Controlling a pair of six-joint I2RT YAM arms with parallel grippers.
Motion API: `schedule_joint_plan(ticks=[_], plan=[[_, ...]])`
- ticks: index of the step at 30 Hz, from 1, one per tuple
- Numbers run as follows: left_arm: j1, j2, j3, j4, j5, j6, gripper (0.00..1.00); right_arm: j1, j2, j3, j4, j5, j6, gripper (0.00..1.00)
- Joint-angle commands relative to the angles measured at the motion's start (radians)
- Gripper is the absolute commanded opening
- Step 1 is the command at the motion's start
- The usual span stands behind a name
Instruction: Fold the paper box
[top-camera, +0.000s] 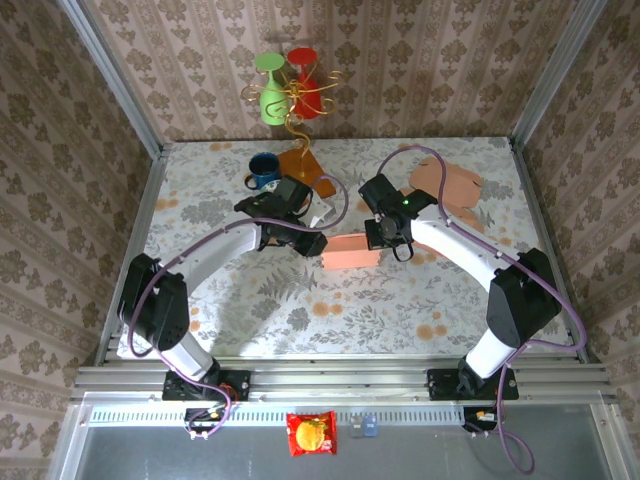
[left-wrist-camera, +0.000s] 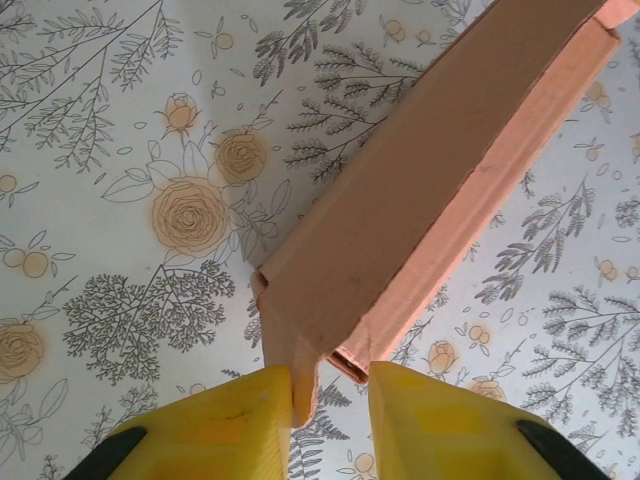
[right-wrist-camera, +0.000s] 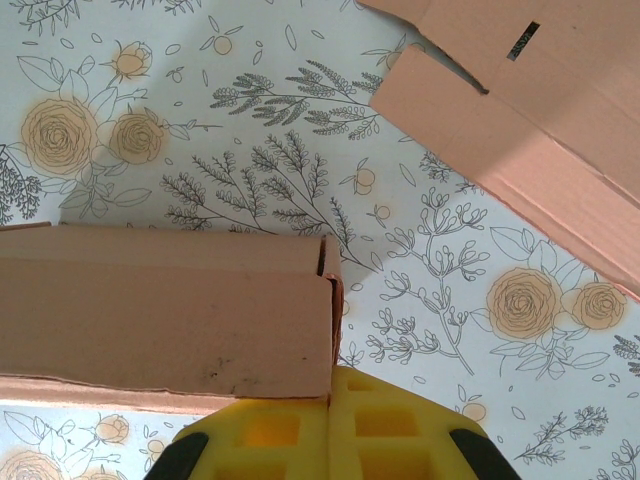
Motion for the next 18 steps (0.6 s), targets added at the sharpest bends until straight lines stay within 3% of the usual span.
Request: schedule_joint_plan(ticks=[1, 18], plan=[[-0.007, 0.004, 0.026, -0.012, -0.037, 0.019, 0.25, 0.005, 0.009, 0.009, -0.035, 0.004, 0.014, 0.00], [-0.013, 0.023, 0.024, 0.019, -0.011, -0.057, 0.09, 0.005, 0.008, 0.005, -0.024, 0.003, 0.028, 0.00]])
